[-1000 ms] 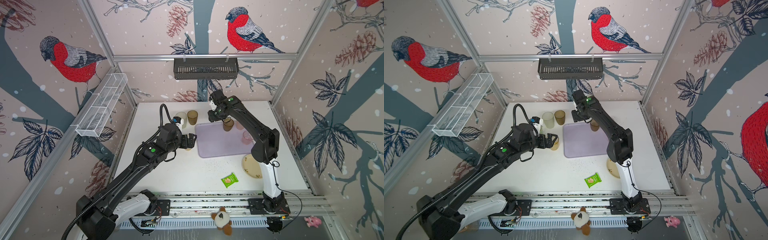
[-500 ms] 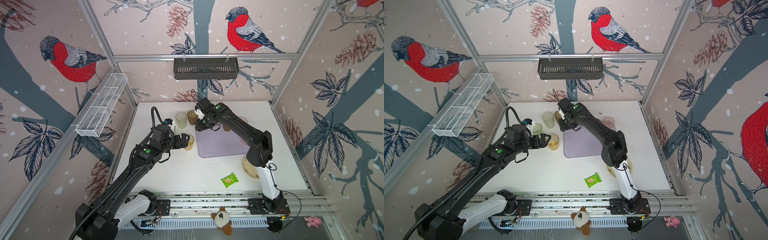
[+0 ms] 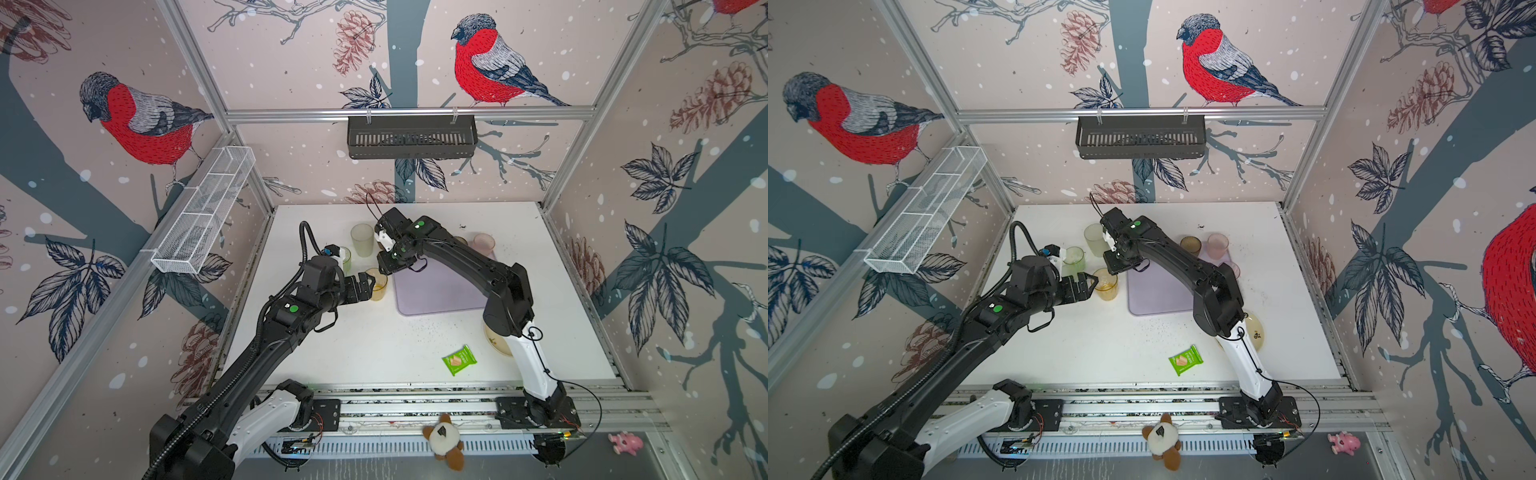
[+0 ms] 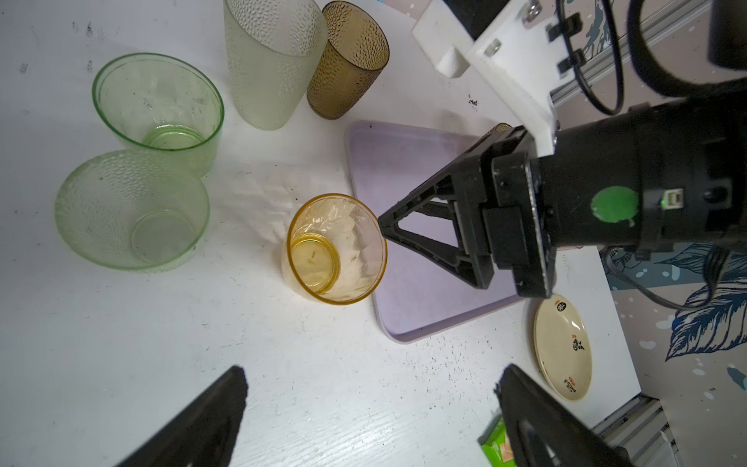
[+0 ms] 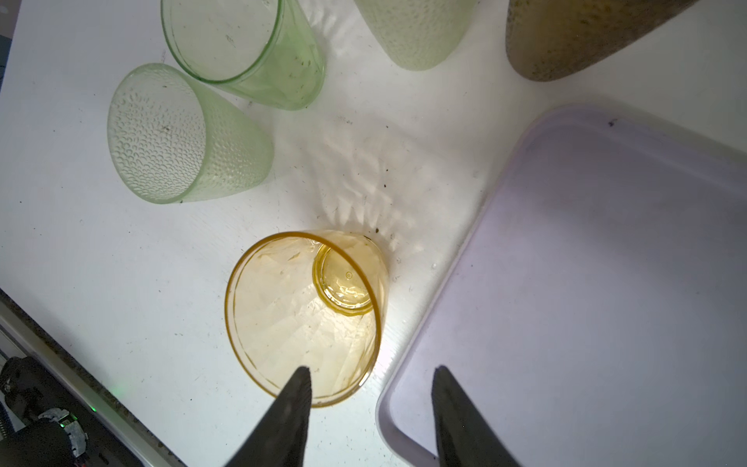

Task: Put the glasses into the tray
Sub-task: 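Move the right gripper back toward the yellow cup while the left gripper shifts nearer, then lower the right gripper onto the clear yellow cup's rim and close it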

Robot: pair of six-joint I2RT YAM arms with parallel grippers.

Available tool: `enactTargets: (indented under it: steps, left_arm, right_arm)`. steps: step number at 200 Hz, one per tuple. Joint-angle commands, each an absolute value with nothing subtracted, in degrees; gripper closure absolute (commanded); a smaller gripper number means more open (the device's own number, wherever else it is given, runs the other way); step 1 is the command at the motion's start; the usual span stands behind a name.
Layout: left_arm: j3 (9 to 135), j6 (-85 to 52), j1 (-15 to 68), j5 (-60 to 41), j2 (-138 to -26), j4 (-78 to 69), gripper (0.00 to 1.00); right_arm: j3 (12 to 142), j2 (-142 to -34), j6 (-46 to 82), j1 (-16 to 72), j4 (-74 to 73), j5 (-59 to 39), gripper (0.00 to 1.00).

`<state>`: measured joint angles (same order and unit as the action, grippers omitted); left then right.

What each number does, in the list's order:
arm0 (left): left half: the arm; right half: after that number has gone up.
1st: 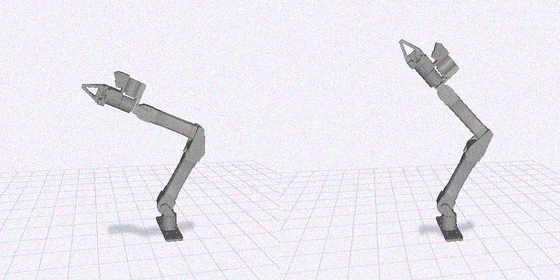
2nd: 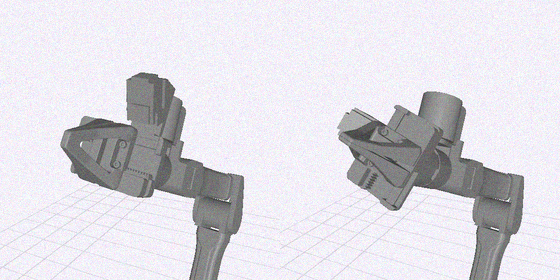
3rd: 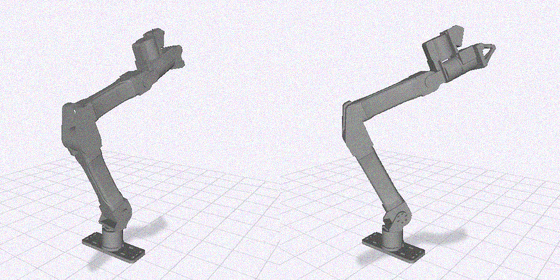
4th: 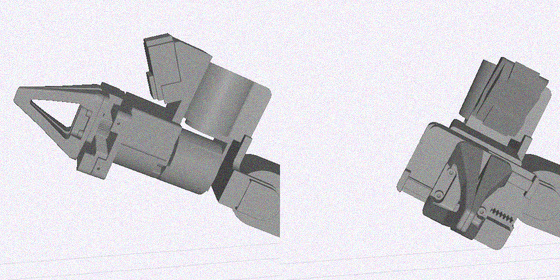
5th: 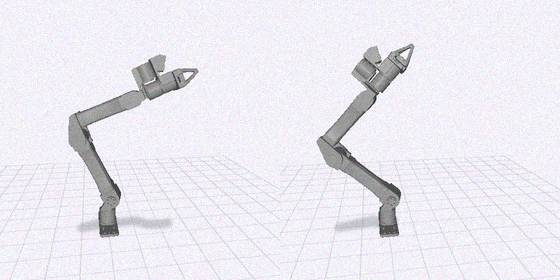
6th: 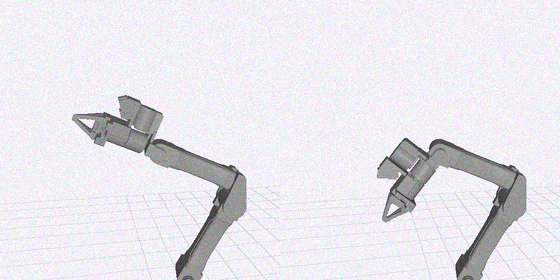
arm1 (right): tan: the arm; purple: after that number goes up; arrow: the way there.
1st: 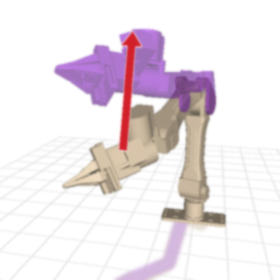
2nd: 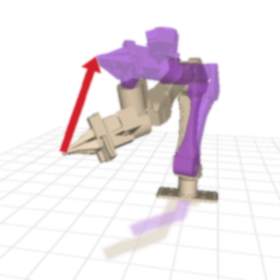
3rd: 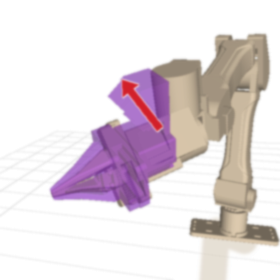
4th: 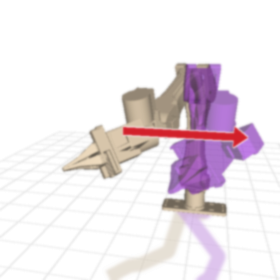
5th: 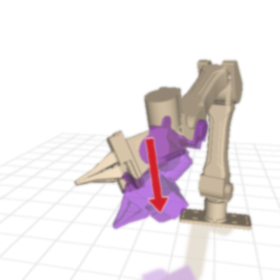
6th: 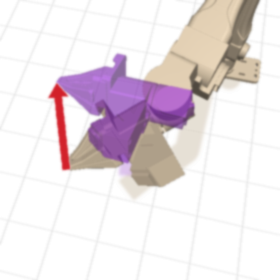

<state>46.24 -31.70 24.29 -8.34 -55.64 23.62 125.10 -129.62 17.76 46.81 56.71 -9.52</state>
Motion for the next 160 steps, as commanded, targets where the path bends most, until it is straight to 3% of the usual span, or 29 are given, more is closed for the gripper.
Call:
enactTargets:
  steps: [1,160]
  left_arm:
    - [45.5,-32.6,24.2,-7.1,-55.1,24.3,0.03]
    - [43.2,-32.8,24.2,-7.0,-54.7,22.5,0.03]
  right_arm:
    - [125.3,-130.4,17.8,47.1,56.2,-10.4,0.51]
    - [129.1,-135.7,17.3,47.0,57.1,-11.2,0.64]
